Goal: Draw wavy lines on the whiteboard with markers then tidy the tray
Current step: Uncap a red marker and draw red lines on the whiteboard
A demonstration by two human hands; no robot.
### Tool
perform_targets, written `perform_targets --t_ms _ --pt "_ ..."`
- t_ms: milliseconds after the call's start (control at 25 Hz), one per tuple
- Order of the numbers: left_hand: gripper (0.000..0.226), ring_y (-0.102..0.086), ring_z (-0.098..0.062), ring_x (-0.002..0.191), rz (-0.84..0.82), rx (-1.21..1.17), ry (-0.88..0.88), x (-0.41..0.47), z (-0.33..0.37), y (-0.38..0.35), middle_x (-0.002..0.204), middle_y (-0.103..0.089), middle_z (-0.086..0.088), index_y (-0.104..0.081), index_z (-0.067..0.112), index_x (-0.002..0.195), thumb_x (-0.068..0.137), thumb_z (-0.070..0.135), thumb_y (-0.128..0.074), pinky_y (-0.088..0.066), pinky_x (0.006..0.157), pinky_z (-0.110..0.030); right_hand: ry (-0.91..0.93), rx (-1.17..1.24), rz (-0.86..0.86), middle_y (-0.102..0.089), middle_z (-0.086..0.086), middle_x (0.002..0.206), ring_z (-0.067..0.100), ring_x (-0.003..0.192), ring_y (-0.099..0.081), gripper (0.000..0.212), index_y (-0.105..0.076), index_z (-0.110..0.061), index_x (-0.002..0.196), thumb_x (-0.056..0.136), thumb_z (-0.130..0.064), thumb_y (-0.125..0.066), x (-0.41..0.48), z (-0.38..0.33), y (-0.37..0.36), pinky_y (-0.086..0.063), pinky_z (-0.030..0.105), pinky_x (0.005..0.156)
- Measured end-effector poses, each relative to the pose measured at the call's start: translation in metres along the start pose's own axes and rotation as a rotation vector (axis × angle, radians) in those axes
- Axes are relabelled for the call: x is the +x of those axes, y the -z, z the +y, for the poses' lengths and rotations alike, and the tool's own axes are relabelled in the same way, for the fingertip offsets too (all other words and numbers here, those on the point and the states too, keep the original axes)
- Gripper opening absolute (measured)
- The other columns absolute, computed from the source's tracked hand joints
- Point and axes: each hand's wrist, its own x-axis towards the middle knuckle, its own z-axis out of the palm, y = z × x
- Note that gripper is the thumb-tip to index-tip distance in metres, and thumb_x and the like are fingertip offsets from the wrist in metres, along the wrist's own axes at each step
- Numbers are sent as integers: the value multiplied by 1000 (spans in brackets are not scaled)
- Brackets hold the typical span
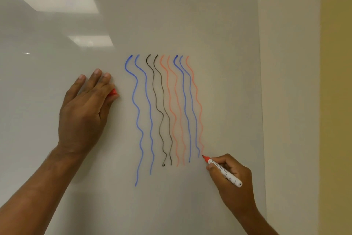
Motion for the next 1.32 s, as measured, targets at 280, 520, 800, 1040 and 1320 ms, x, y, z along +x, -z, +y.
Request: perform_targets --t_ms 280,520,800,1040,1320 --pt "26 -58 -33 139 12 -8 1 0 -2 0 143 -63 -15 -71 -5 126 107 13 -65 -44 118 -56 -91 250 142 -80 6 83 27 78 -76 14 -72 -6 88 88 8 -72 18 -14 10 -58 22 69" --pt "29 -57 -34 139 0 -8 9 1 -1 0 143 -64 -17 -69 -5 129 108 13 -63 -43 119 -56 156 337 197 -79 7 89 31 85 -77 10 -74 -4 97 99 -2 -65 94 -78 5 -60 42 82" --pt "28 -59 -33 138 8 -6 7 -1 -1 0 142 -65 -17 -71 -5 127 107 13 -65 -45 117 -56 347 212 188 -78 7 91 23 85 -77 9 -73 -6 98 95 -15 -73 170 -134 -21 -63 44 74" --pt "27 -59 -35 138 11 -10 10 -3 0 0 142 -65 -17 -73 -5 124 107 14 -64 -46 115 -58 362 168 199 -77 0 88 14 82 -74 6 -76 -10 97 93 -14 -76 186 -127 -30 -61 31 70" --pt "28 -59 -35 138 11 -12 15 -4 0 1 142 -65 -16 -72 -5 126 107 14 -66 -46 115 -59 388 143 177 -76 -4 87 10 79 -72 4 -77 -12 98 94 -14 -76 183 -126 -32 -56 21 68"
